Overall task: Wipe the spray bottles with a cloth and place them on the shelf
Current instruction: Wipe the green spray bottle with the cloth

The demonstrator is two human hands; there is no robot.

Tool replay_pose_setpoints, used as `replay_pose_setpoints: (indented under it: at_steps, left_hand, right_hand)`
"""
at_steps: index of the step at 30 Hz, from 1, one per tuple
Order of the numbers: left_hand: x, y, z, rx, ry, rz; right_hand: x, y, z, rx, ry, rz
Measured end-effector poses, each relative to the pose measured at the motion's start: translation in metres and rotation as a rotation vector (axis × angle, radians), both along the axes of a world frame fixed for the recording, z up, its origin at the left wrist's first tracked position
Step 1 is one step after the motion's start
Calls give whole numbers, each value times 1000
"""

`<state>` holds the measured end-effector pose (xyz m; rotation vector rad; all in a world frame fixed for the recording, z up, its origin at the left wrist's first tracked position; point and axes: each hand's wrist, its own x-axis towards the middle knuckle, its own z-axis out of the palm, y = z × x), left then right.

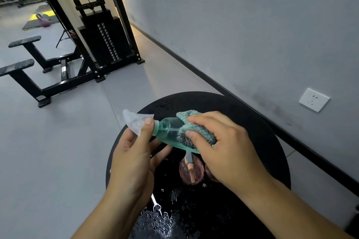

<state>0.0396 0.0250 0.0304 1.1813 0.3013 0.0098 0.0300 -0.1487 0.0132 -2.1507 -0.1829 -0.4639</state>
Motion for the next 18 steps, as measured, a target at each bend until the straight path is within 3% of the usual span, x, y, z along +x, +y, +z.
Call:
replay_pose_setpoints:
  at_steps: [18]
  left_hand:
    - [-1,0,-8,110,6,-40]
  right_hand:
    - [-1,2,-3,-4,41,-59]
